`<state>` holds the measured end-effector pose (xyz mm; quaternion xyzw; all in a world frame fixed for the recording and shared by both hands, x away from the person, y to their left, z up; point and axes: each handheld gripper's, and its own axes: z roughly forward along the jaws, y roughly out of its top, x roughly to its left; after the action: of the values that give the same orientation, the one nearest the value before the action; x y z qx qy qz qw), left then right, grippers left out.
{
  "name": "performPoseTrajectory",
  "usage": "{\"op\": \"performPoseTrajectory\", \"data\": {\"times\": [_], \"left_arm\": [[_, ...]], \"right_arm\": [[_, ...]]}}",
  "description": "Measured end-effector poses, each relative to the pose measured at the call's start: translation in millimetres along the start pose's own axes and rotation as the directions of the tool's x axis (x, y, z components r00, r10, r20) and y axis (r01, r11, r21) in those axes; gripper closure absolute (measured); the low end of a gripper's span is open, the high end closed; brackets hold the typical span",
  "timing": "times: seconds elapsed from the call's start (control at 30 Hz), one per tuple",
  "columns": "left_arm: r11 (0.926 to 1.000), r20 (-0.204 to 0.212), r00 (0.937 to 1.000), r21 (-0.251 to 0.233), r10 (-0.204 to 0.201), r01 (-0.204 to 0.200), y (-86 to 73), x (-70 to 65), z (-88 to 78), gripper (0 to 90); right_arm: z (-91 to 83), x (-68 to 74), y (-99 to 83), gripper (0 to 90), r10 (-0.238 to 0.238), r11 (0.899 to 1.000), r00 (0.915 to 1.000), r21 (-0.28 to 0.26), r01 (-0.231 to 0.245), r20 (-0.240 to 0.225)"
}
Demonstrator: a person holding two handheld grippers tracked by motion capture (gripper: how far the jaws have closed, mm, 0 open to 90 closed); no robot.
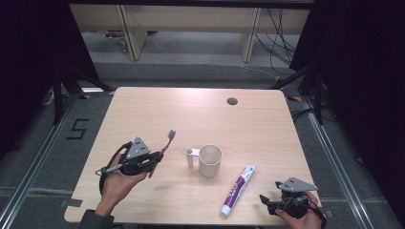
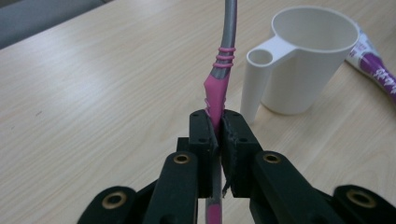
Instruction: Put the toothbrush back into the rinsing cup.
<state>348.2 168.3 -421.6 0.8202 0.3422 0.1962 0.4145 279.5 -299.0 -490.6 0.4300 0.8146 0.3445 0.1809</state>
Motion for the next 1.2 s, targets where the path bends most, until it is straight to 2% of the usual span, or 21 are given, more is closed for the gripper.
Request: {"op": "performPoseTrajectory", "data": {"times": [0.1,0.13,0.17,0.23,0.27,0.33,0.37,0.43,0.47,0.57,0.6,0.63,0.7,0.73,0.83,0.93,0.97,1.03,1.07,1.2], "left_arm": [[0.9994,-0.017,0.9997,-0.032,-0.015,0.014,-1.0,2.1,2.6,82.8],[0.9994,-0.027,0.9996,-0.033,-0.012,0.011,-1.5,3.5,2.5,82.8],[0.9990,-0.028,0.9993,-0.036,-0.025,0.024,-2.1,4.2,3.8,82.8],[0.9986,-0.034,0.9990,-0.046,-0.029,0.027,-2.5,4.8,4.5,82.8],[0.9962,-0.042,0.9974,-0.067,-0.059,0.056,-3.3,4.3,5.8,82.8],[0.9945,-0.059,0.9958,-0.081,-0.071,0.066,-4.2,6.0,6.2,82.8],[0.9921,-0.062,0.9947,-0.100,-0.082,0.075,-5.0,6.1,7.4,82.8],[0.9910,-0.068,0.9942,-0.111,-0.083,0.075,-5.2,5.9,8.2,82.9],[0.9871,-0.065,0.9934,-0.136,-0.094,0.085,-5.1,4.8,9.7,82.9],[0.9849,-0.065,0.9931,-0.149,-0.098,0.088,-4.0,4.2,10.2,82.8],[0.9801,-0.070,0.9920,-0.176,-0.105,0.091,-2.6,3.2,10.8,82.9],[0.9763,-0.059,0.9920,-0.193,-0.112,0.098,-1.6,3.1,11.4,82.9],[0.9746,-0.063,0.9916,-0.201,-0.113,0.098,-0.8,2.6,11.1,82.9],[0.9701,-0.063,0.9914,-0.222,-0.115,0.099,1.1,1.9,11.6,82.9],[0.9662,-0.073,0.9906,-0.240,-0.116,0.095,3.7,0.7,12.0,82.8],[0.9568,-0.070,0.9901,-0.274,-0.121,0.098,6.8,-1.0,12.7,82.8],[0.9534,-0.067,0.9896,-0.284,-0.127,0.103,7.7,-1.6,12.9,82.8],[0.9479,-0.064,0.9895,-0.301,-0.129,0.104,9.6,-2.3,13.0,82.8],[0.9427,-0.058,0.9895,-0.316,-0.132,0.107,11.5,-3.3,13.8,82.8],[0.9391,-0.041,0.9905,-0.325,-0.131,0.111,14.6,-5.7,15.1,82.8]], "right_arm": [[-0.2,0.6,-0.2,23.1,0.014,1.000,0.9999,0.009,-0.014,-0.006],[0.6,-1.1,0.0,23.1,-0.010,1.000,0.9999,-0.003,0.010,-0.005],[0.9,-2.4,0.0,23.1,-0.030,0.999,0.9996,-0.012,0.030,-0.001],[0.7,-3.0,0.2,23.1,-0.036,0.999,0.9994,-0.014,0.036,0.001],[0.1,-2.2,0.1,23.1,-0.024,1.000,0.9997,-0.007,0.024,0.004],[0.0,-1.7,0.0,23.1,-0.017,1.000,0.9998,0.000,0.017,0.006],[-0.9,1.2,-0.1,23.1,0.024,1.000,0.9997,0.017,-0.024,-0.005],[-0.7,1.2,-0.1,23.1,0.024,1.000,0.9997,0.017,-0.024,-0.005],[-0.3,1.3,-0.2,23.0,0.026,1.000,0.9996,0.016,-0.026,-0.009],[-0.4,0.7,-0.2,23.1,0.018,1.000,0.9998,0.013,-0.018,-0.004],[0.3,-1.3,0.1,23.1,-0.005,1.000,0.9999,0.012,0.005,-0.015],[0.3,-1.4,0.0,23.1,-0.005,1.000,0.9999,0.009,0.005,-0.012],[0.2,-1.3,0.0,23.1,-0.005,1.000,0.9999,0.009,0.006,-0.012],[0.4,-1.5,0.0,23.1,-0.008,1.000,0.9999,0.007,0.008,-0.015],[0.6,-1.7,0.1,23.1,-0.010,1.000,0.9998,0.006,0.010,-0.016],[-0.2,-1.6,0.0,23.1,-0.016,1.000,0.9999,0.003,0.016,-0.002],[-0.9,1.0,-0.1,23.1,0.021,1.000,0.9998,0.017,-0.021,-0.004],[-0.8,1.4,-0.2,23.1,0.026,1.000,0.9996,0.017,-0.026,-0.008],[-0.7,1.0,-0.2,23.1,0.022,1.000,0.9997,0.016,-0.022,-0.008],[-0.8,0.8,-0.3,23.0,0.019,1.000,0.9998,0.015,-0.019,-0.003]]}}
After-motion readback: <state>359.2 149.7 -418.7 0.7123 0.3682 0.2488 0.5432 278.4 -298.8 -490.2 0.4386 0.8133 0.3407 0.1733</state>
